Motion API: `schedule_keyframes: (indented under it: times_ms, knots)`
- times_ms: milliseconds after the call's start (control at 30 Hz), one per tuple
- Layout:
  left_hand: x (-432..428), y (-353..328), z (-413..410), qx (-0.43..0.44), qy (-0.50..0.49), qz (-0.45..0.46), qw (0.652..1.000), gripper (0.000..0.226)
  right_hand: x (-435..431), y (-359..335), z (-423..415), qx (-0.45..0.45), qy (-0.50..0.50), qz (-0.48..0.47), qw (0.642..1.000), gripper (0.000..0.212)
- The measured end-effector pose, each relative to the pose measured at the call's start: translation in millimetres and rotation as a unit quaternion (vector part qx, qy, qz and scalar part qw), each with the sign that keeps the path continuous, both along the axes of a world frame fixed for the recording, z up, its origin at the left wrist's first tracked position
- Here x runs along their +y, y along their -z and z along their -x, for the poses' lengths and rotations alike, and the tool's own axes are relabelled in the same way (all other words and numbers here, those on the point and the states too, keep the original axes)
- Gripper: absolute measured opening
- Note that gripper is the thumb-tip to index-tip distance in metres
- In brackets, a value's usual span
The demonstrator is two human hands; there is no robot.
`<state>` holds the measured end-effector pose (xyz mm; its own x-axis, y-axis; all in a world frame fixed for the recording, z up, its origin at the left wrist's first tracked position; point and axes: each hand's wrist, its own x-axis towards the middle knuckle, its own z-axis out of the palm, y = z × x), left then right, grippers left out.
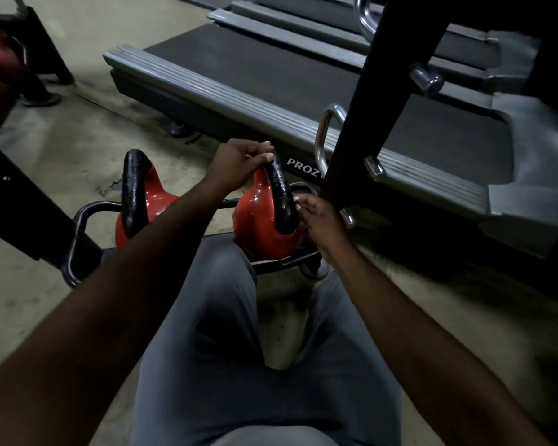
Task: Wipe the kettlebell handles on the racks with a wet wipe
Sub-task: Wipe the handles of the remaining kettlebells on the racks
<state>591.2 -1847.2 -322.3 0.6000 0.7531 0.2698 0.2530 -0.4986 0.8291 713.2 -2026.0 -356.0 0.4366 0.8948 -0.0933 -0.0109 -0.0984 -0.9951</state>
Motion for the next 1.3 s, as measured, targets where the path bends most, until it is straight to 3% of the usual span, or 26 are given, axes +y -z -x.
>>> schedule_keyframes:
  times_ms: [100, 233, 433, 567, 733, 767, 833, 900, 967, 1033, 1167, 1300]
  knots:
    - [-2.2, 1.6, 0.9, -0.009, -0.005, -0.009, 1.000, 0.028, -22.4, 9.0, -3.4, -0.022, 0.003, 0.013, 1.000, 0.018]
    - [0.3, 2.3, -1.4, -0.003, -0.010, -0.007, 1.000, 0.028, -12.9, -11.7, -2.9, -0.057, 0.029, -0.050, 0.997, 0.015]
    - [-4.2, 2.5, -2.3, -0.014, -0.017, 0.022, 0.999, 0.028, -38.1, 9.0, 9.1, -0.215, 0.043, -0.104, 0.970, 0.020]
    - [-6.7, -0.1, -3.8, -0.026, -0.013, 0.026, 0.999, 0.028, -30.2, -3.3, 9.7, -0.417, 0.051, -0.195, 0.886, 0.026]
    - [-10.7, -0.1, -2.6, -0.026, -0.013, 0.020, 0.999, 0.027, -45.3, 14.0, 10.4, -0.565, 0.006, -0.225, 0.794, 0.022]
    - [-11.0, -0.3, -3.0, -0.027, -0.013, 0.018, 0.999, 0.027, -53.5, 19.0, 8.7, -0.558, 0.009, -0.218, 0.801, 0.021]
    - [-11.0, -0.6, -3.6, -0.024, -0.012, 0.011, 1.000, 0.027, -52.3, 22.0, 3.5, -0.479, 0.050, -0.179, 0.858, 0.018]
    - [-9.9, -0.8, -3.3, -0.018, -0.012, 0.005, 1.000, 0.027, -27.0, 11.4, 0.1, -0.336, 0.073, -0.109, 0.933, 0.017]
    - [-7.5, -0.2, -3.7, -0.011, -0.008, 0.005, 1.000, 0.027, 0.9, -2.8, -1.7, -0.174, 0.061, -0.070, 0.980, 0.013]
    - [-5.5, 1.1, -3.4, -0.005, -0.009, 0.002, 1.000, 0.027, 12.9, -7.9, 0.1, -0.053, 0.052, -0.071, 0.995, 0.010]
    - [-7.1, 3.6, -2.4, -0.008, -0.013, -0.001, 1.000, 0.028, -16.7, 4.0, 7.0, -0.052, 0.062, -0.039, 0.996, 0.009]
    - [-19.1, 10.4, -3.5, 0.007, -0.039, -0.036, 0.999, 0.031, 9.7, -22.8, -5.9, 0.036, 0.018, -0.021, 0.999, 0.009]
